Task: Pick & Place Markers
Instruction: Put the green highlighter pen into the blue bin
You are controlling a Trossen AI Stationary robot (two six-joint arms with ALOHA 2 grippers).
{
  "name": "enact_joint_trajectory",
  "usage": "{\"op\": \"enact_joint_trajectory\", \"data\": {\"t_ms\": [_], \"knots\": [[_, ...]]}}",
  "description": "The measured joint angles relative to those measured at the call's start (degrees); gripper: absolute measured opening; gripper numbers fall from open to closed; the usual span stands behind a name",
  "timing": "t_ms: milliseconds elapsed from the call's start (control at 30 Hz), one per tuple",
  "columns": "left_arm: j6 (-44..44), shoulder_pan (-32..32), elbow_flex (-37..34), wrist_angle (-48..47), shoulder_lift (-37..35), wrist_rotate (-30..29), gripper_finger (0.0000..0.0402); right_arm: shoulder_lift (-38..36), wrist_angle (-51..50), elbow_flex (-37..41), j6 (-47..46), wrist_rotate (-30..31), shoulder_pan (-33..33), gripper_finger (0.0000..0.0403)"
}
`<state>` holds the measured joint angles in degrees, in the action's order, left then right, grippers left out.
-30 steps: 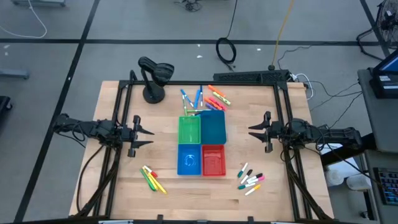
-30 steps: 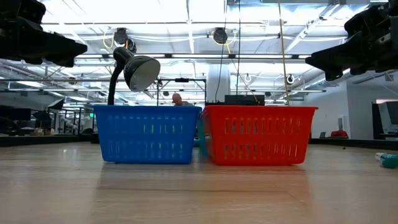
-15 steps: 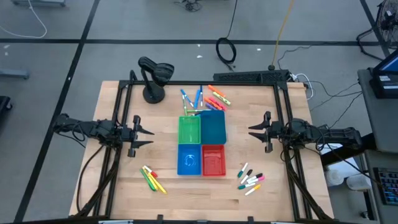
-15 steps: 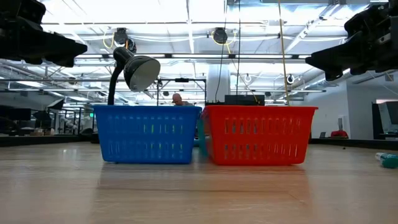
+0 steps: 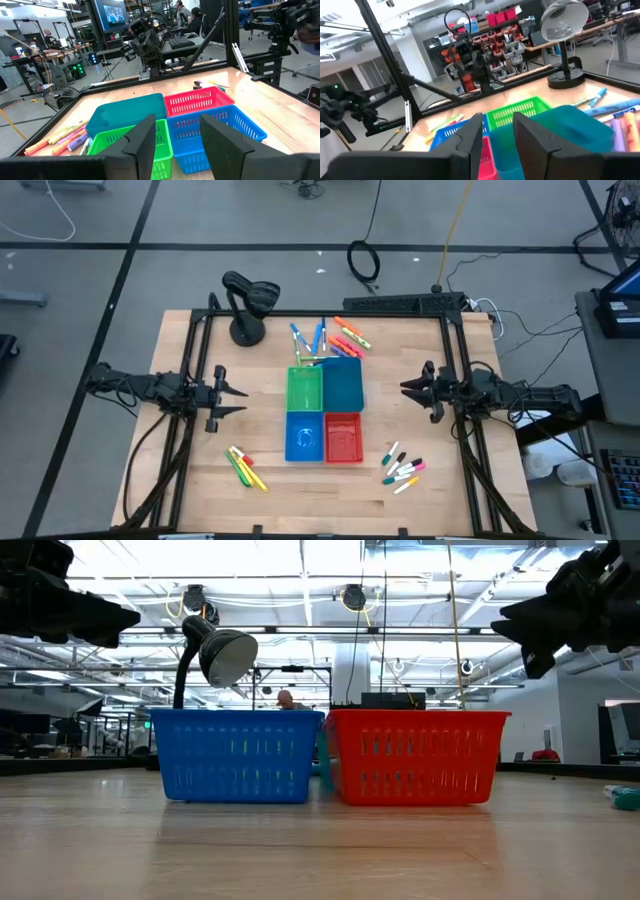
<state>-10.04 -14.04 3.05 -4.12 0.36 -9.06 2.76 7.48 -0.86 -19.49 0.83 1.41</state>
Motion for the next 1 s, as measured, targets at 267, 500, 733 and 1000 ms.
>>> {"op": "enact_joint_trajectory", "data": {"t_ms": [267,500,733,1000], "knots": [[0.00,-0.02,0.02,-0.04,0.01,0.00,0.0159,1.04,14.07,0.00,-1.81,-13.60,-2.82,0.0107],[-0.02,-0.02,0.02,-0.04,0.01,0.00,0.0159,9.33,28.68,-0.03,-1.18,-13.22,-14.92,0.0180],[0.00,-0.02,0.02,-0.06,0.00,0.00,0.0159,25.59,32.53,-7.21,3.52,-4.87,-29.43,0.0249],[0.00,-0.02,0.02,-0.10,0.02,0.03,0.0159,51.20,2.81,-33.29,9.38,7.81,-41.31,0.0257]]}}
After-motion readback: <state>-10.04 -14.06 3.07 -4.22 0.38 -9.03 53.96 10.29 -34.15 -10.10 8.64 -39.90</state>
